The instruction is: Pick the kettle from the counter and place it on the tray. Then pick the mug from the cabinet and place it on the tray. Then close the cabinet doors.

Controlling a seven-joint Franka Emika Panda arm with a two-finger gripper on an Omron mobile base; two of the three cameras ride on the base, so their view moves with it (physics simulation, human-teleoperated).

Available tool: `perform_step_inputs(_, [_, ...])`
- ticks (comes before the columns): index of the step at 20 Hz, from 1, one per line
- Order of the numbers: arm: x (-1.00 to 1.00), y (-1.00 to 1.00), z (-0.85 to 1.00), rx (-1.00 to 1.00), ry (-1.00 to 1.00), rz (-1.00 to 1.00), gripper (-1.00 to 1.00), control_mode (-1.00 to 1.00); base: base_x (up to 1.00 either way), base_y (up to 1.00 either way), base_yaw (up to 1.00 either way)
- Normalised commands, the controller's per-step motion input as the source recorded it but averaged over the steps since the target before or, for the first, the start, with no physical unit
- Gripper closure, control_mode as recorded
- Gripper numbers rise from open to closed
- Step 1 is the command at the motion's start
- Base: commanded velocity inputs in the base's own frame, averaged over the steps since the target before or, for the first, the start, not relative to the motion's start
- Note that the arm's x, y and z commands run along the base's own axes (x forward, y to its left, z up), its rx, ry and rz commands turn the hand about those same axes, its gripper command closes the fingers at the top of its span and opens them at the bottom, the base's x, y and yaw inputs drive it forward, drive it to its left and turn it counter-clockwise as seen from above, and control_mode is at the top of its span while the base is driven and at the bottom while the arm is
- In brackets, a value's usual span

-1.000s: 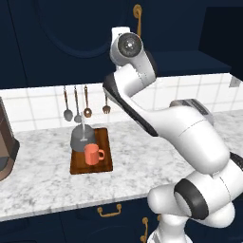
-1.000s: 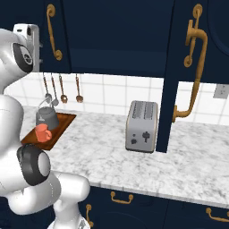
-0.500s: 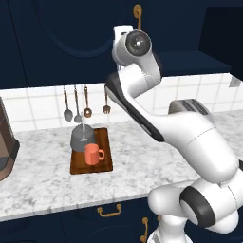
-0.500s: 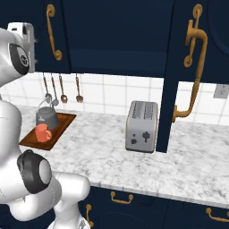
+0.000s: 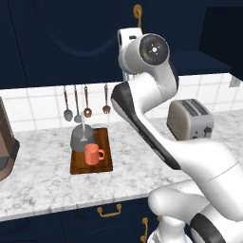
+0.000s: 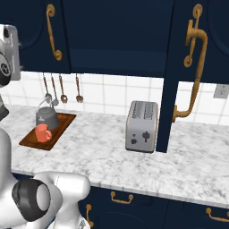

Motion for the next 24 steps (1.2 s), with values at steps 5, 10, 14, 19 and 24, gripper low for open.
perform_step_inputs(5, [-0.76, -0.05, 0.00, -0.11, 0.00, -0.16, -1.00, -1.00, 0.00, 0.00, 0.00])
perform_step_inputs(10, [-0.67, -0.37, 0.00, -0.01, 0.00, -0.42, -1.00, -1.00, 0.00, 0.00, 0.00])
perform_step_inputs(14, [-0.58, -0.42, 0.01, 0.00, 0.07, -0.40, -1.00, -1.00, 0.00, 0.00, 0.00])
perform_step_inputs(19, [-0.56, -0.52, 0.00, 0.00, 0.04, -0.29, -1.00, -1.00, 0.00, 0.00, 0.00])
perform_step_inputs(24, [-0.34, -0.46, -0.05, -0.03, 0.14, -0.32, -1.00, -1.00, 0.00, 0.00, 0.00])
